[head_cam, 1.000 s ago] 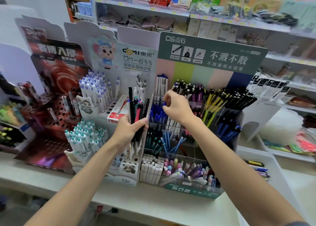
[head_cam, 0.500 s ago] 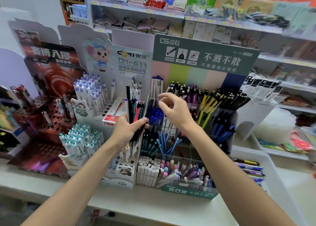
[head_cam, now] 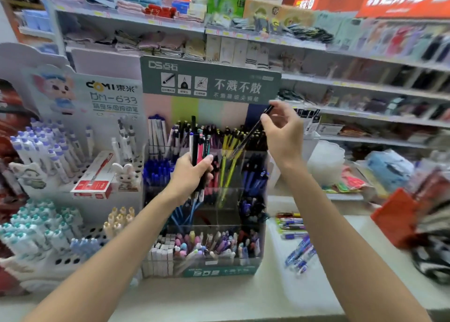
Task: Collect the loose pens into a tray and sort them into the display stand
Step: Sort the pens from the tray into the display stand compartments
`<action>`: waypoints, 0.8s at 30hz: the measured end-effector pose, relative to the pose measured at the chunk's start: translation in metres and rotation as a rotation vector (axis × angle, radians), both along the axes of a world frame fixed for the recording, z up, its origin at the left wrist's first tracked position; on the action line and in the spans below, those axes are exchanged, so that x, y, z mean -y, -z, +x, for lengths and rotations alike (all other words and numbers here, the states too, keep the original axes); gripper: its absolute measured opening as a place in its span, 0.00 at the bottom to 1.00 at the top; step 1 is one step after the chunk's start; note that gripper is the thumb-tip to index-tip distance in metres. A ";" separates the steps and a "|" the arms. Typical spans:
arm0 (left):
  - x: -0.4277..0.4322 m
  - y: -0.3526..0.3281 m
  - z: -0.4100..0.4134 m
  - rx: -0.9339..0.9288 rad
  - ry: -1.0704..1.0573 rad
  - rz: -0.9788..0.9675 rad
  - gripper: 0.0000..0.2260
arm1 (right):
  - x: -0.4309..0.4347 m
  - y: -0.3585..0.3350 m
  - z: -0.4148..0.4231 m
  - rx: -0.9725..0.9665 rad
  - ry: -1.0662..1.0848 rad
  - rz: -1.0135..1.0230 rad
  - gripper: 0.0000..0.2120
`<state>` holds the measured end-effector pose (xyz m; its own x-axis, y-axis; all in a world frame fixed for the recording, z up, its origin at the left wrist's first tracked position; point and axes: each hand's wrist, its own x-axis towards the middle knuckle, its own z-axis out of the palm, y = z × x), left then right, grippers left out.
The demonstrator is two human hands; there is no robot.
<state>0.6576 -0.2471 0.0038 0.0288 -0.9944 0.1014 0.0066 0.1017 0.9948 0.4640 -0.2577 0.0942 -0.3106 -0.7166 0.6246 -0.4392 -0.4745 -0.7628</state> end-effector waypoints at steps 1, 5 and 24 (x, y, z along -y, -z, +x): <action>0.002 0.000 -0.009 -0.010 0.023 0.016 0.09 | 0.000 -0.005 -0.014 -0.027 0.056 -0.053 0.13; 0.004 -0.002 -0.038 -0.055 0.140 0.049 0.10 | 0.006 -0.015 -0.051 -0.118 0.188 -0.247 0.13; 0.010 0.010 -0.060 -0.040 0.076 -0.032 0.06 | 0.058 0.006 -0.067 -0.262 0.039 -0.337 0.11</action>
